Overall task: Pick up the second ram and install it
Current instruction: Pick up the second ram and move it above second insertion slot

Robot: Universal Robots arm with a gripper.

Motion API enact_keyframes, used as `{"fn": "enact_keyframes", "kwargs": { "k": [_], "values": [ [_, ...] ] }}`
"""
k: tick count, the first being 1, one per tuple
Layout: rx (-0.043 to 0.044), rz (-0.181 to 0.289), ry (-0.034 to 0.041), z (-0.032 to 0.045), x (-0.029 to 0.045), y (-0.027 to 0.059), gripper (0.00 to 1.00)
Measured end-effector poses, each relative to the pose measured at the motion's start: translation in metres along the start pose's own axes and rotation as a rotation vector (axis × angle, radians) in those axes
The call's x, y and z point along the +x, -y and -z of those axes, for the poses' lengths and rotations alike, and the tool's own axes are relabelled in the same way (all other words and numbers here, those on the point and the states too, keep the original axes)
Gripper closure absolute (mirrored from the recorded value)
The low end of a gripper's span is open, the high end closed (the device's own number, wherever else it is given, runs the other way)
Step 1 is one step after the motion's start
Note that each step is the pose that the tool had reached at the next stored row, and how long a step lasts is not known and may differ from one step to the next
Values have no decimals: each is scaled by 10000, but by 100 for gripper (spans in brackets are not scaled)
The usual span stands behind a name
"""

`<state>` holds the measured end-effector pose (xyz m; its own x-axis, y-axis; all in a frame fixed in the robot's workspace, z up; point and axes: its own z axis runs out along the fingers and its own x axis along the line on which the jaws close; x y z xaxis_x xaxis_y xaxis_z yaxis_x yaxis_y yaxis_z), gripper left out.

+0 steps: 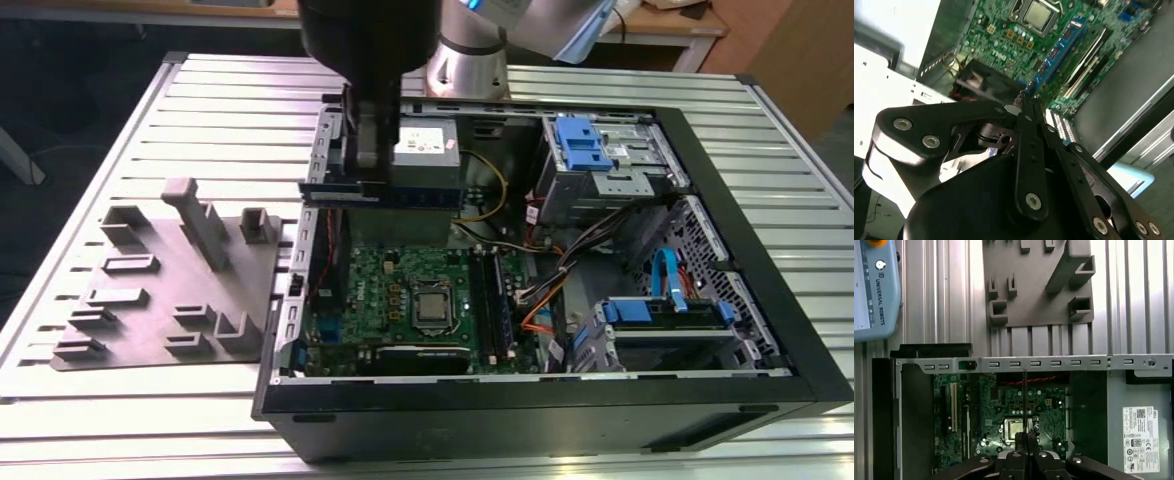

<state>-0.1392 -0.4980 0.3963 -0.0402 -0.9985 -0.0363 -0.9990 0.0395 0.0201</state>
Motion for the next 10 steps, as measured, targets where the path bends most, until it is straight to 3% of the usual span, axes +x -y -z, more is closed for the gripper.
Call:
{"fn": "enact_keyframes", "kwargs": {
  "k": [10],
  "values": [
    [1,-6,1,-6,-13,321,92]
  ]
}}
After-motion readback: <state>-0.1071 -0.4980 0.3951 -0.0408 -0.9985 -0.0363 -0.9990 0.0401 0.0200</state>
